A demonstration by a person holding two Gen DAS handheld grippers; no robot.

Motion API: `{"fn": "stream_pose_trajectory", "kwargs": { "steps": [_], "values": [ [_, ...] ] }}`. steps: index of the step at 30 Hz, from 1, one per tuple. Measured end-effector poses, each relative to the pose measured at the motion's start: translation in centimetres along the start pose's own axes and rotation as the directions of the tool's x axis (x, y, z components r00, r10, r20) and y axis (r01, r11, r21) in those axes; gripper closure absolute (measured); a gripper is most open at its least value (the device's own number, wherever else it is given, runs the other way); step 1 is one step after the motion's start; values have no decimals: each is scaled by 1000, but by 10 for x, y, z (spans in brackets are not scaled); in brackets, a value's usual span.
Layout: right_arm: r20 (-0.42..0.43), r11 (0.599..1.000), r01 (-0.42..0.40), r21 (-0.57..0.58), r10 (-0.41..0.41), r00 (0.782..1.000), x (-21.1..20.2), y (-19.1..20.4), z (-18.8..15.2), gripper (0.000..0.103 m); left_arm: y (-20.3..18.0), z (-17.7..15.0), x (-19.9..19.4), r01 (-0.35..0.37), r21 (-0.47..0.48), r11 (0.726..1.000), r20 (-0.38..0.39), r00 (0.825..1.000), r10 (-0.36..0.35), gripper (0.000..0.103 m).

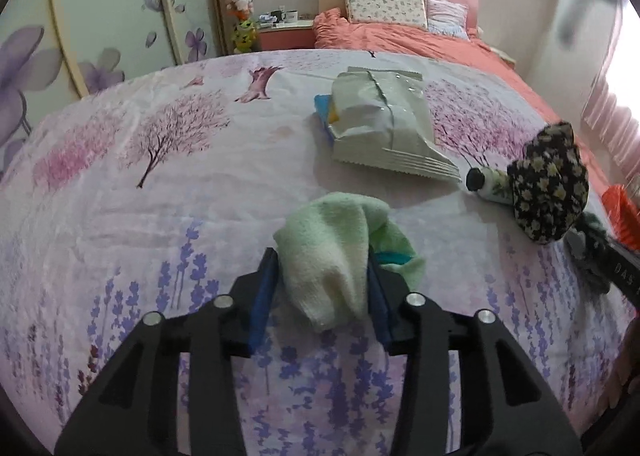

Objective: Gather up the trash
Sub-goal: 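Lift and carry the sock and towel with both tools over the basket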

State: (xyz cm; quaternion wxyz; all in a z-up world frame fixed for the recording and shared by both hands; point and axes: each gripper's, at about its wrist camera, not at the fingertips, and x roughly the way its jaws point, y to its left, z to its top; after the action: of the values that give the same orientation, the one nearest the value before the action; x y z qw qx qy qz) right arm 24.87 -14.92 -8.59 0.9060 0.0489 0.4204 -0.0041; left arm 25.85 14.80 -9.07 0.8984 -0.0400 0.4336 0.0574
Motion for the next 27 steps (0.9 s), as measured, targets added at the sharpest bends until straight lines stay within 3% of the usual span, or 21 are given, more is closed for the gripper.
{"fn": "stream_pose_trajectory", "kwargs": {
  "steps": [27],
  "values": [
    [1,1000,-14,12,14,1000,1,-4,-1,71,9,-4,-1,23,-19,1000,3,1000,-23,60]
  ]
}}
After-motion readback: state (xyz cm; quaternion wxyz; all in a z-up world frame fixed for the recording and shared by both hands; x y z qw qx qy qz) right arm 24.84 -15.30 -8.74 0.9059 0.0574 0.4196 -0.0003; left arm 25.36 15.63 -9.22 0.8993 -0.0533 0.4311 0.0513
